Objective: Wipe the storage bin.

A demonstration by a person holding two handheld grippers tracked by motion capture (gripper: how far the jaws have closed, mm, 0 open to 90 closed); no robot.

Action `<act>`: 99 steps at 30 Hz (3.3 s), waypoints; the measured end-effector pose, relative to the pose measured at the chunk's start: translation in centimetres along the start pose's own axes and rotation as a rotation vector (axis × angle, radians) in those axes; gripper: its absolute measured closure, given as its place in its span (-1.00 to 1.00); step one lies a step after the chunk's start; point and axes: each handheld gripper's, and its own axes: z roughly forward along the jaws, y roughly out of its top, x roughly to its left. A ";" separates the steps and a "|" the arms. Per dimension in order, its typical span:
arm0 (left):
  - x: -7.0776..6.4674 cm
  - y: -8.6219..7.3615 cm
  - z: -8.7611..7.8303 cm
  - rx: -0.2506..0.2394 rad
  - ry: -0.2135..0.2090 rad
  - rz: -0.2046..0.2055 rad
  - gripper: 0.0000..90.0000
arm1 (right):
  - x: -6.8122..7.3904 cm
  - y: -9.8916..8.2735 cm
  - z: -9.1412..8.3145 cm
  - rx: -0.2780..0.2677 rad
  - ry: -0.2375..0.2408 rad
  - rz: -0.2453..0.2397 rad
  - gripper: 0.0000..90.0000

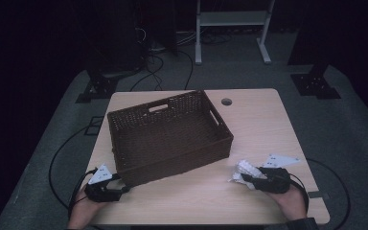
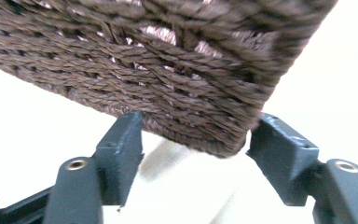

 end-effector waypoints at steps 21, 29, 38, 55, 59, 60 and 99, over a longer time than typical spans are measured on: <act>1.0 2.9 -6.9 -0.175 0.002 -0.023 1.00 | -1.8 -1.7 -1.4 0.005 -0.064 0.066 0.32; 1.4 5.3 -6.4 -0.211 -0.023 0.005 1.00 | -1.9 -1.6 -1.6 -0.003 -0.070 0.066 0.32; 0.7 6.3 -5.2 -0.214 -0.065 0.027 1.00 | -1.9 -1.5 -1.7 -0.011 -0.073 0.068 0.32; -2.9 10.2 -0.2 -0.220 -0.186 0.092 1.00 | -1.9 -1.4 -1.8 -0.012 -0.070 0.058 0.32; -3.7 11.2 0.9 -0.221 -0.215 0.107 1.00 | -1.8 -1.4 -1.8 -0.011 -0.067 0.055 0.32; -4.0 11.5 1.4 -0.221 -0.226 0.112 1.00 | -1.8 -1.4 -1.8 -0.012 -0.066 0.057 0.32; 2.7 16.0 -0.8 -0.254 -0.091 0.055 0.70 | -2.0 -1.6 -1.8 -0.020 -0.065 0.060 0.32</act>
